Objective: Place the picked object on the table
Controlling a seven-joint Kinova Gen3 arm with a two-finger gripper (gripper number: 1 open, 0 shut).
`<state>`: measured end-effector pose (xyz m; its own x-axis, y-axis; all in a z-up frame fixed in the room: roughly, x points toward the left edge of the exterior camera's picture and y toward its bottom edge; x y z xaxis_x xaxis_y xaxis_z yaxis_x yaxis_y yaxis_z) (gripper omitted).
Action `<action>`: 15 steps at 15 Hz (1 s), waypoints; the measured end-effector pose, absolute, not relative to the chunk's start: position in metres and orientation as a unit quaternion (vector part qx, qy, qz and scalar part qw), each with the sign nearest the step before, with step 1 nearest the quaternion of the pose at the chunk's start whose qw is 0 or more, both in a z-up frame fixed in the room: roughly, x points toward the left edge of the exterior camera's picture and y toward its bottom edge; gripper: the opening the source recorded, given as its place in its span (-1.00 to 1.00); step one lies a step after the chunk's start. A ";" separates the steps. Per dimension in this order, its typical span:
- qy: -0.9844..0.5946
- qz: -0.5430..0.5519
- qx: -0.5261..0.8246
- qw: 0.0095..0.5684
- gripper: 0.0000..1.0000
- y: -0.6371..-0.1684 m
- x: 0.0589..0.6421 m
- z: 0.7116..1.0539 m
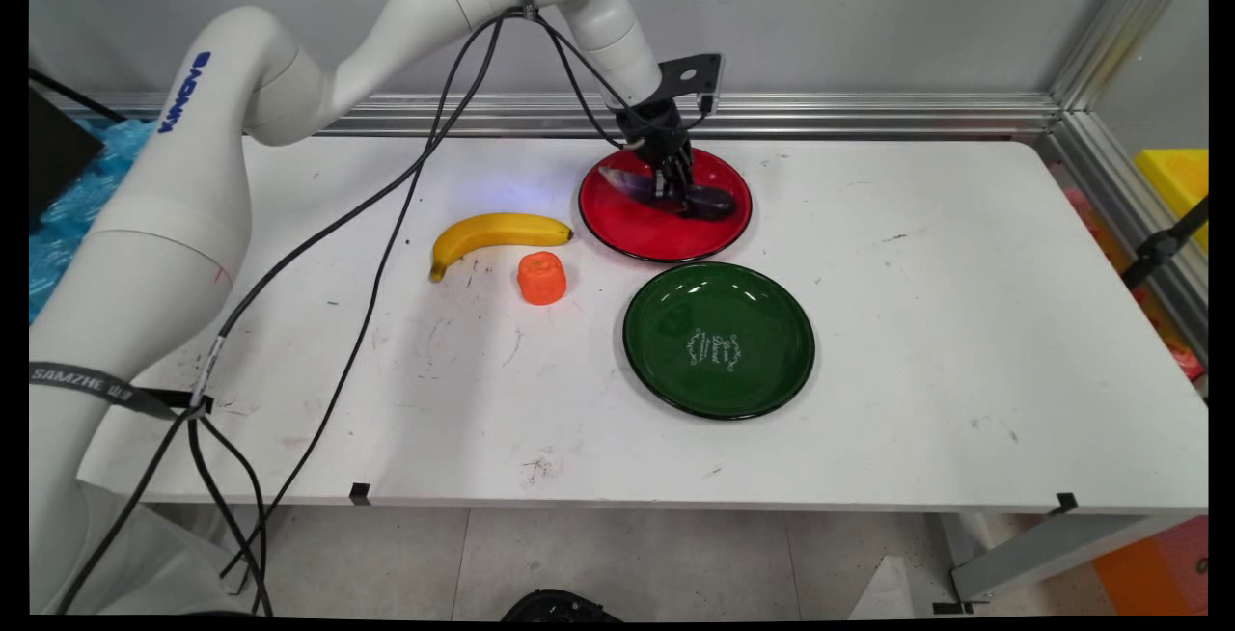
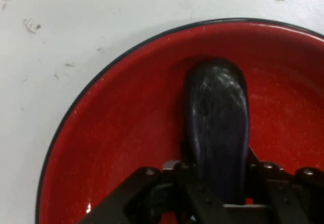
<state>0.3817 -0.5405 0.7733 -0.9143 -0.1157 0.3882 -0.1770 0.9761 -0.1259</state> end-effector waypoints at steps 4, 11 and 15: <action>-0.975 0.079 0.076 0.194 -1.00 -0.531 0.378 0.791; -0.967 0.086 0.124 0.207 -1.00 -0.483 0.369 0.834; -0.962 0.069 0.157 0.214 -1.00 -0.437 0.371 0.852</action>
<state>0.3710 -0.4368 0.8519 -0.8590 -0.2724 0.4336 -0.3319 0.9410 -0.0662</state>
